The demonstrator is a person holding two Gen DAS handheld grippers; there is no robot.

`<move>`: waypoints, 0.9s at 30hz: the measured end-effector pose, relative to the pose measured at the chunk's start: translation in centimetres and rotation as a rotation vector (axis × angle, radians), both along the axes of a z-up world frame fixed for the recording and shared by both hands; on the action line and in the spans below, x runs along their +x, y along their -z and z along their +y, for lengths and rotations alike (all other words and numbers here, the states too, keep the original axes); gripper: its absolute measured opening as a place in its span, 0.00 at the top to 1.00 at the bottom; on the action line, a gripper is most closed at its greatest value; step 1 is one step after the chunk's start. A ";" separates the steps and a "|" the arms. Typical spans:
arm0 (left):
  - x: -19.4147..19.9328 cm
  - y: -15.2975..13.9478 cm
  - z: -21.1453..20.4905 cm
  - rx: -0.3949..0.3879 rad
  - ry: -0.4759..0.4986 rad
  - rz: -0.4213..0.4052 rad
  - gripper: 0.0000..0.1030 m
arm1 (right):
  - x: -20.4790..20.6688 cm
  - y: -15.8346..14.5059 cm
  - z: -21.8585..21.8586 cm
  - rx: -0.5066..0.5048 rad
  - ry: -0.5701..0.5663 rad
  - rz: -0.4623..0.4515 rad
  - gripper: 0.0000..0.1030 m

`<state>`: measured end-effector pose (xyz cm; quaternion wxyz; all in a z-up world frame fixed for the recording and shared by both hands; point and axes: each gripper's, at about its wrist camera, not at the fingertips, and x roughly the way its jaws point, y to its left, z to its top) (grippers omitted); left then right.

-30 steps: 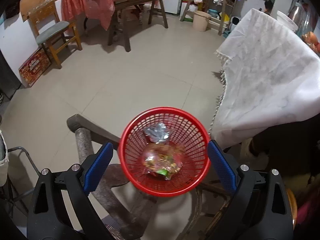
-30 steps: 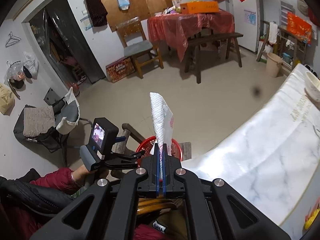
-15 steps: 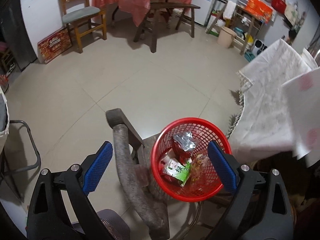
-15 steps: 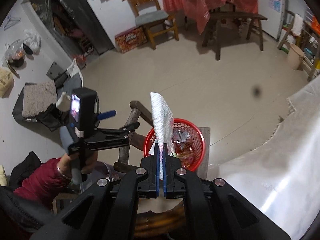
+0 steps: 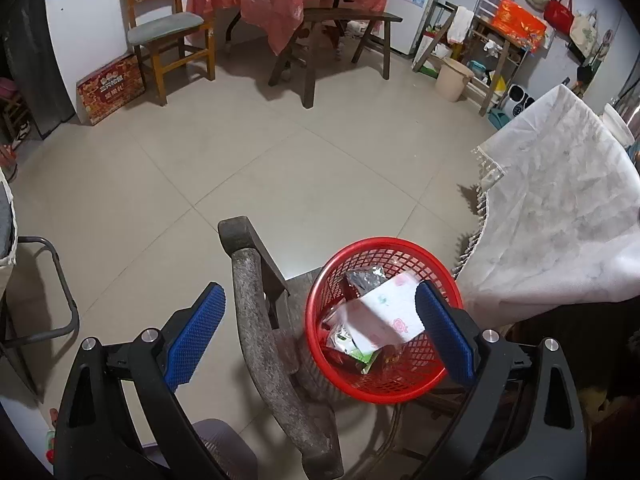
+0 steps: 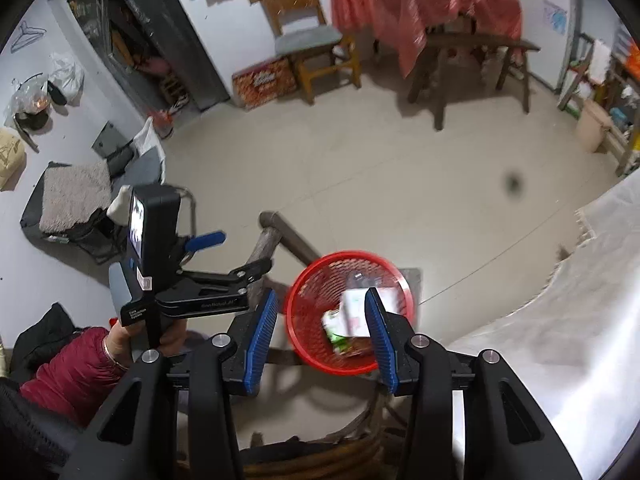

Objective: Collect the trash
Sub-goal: 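Lower the napkin into the wastebasket and open the right tool, then move both tools back from the wastebasket to the table items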

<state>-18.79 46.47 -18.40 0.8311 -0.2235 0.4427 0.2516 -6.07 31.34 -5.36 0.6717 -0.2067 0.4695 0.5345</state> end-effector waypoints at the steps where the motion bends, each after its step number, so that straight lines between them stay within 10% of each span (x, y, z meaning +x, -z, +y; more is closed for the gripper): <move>1: 0.1 0.0 -0.1 0.001 0.004 0.001 0.10 | 0.4 -0.6 -0.7 0.009 0.014 -0.010 0.56; 27: 3.4 -2.0 -4.7 0.078 0.129 0.005 0.10 | 10.3 -7.7 -23.9 0.166 0.599 -0.173 0.45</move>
